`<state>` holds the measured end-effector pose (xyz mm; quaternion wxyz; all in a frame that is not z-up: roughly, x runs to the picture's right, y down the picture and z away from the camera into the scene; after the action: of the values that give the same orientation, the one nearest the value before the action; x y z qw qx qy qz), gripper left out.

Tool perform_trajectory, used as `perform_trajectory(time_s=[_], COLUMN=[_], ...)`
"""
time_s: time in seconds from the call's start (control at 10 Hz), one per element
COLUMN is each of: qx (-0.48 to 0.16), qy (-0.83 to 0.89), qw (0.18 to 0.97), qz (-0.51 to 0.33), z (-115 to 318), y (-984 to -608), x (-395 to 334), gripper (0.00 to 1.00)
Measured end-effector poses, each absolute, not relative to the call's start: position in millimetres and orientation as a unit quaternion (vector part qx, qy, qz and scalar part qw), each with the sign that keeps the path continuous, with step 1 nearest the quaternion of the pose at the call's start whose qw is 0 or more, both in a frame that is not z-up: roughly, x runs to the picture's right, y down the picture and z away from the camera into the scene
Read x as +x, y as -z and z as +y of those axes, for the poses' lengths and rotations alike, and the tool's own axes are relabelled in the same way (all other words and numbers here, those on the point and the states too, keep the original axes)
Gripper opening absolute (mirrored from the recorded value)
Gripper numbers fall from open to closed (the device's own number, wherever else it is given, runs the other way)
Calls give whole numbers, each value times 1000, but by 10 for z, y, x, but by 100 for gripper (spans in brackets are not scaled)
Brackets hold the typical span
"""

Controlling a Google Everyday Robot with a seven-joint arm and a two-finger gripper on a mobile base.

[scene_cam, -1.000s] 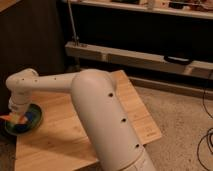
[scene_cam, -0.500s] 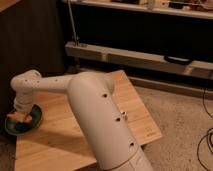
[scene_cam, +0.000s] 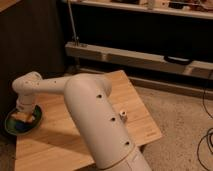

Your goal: Place the pepper on the white sponge

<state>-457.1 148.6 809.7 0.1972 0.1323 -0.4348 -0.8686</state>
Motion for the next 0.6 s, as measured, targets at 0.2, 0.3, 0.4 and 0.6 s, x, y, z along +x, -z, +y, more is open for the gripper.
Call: perform_trajectory(time_s=[0.2, 0.3, 0.4, 0.6], qx=[130, 128, 126, 120], qy=[870, 871, 872, 875], qw=[200, 200, 199, 194], qz=[-432, -431, -429, -426], z=[1480, 1470, 1468, 1467], y=[-8100, -8094, -8097, -8093], x=[-4587, -4598, -4598, -4614], gripper=[24, 34, 42, 66])
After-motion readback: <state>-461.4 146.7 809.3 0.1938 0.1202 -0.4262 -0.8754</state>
